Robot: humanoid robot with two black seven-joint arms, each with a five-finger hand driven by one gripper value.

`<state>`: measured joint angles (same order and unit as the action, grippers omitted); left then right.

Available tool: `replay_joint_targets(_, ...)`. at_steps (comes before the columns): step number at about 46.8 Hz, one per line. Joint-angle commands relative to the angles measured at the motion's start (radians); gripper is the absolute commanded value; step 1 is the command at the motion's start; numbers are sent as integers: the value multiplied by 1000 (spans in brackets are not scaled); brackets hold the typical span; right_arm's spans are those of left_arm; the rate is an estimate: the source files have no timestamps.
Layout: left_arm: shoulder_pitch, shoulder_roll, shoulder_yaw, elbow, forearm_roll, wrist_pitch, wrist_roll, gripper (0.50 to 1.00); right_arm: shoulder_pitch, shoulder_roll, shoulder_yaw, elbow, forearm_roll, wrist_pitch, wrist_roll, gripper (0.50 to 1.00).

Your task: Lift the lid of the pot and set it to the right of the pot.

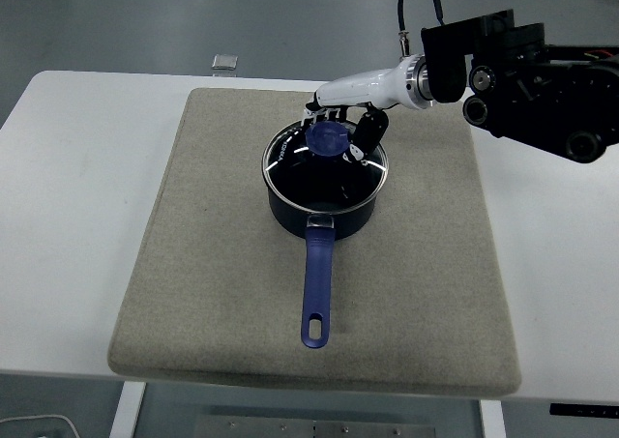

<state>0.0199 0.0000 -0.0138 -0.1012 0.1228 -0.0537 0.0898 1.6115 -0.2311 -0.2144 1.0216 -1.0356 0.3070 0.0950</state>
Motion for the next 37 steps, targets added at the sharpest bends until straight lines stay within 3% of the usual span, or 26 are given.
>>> replay_joint_targets(1,0,0,0,0,0,0,1,1000,13,1,0,0,2,1,0,656)
replay_joint_targets(10,0,0,0,0,0,0,1,1000,19,1,0,0,2,1,0,588)
replay_joint_targets(19,0,0,0,0,0,0,1,1000,21,1,0,0,2,4,0,576)
replay_joint_targets(22,-1,0,0,0,0,0,-1,1000,30,-1,0,0,3,9,0,543)
replay_joint_targets(37,-1,0,0,0,0,0,1,1000,50,-16,-2,-12,11,17,0,531)
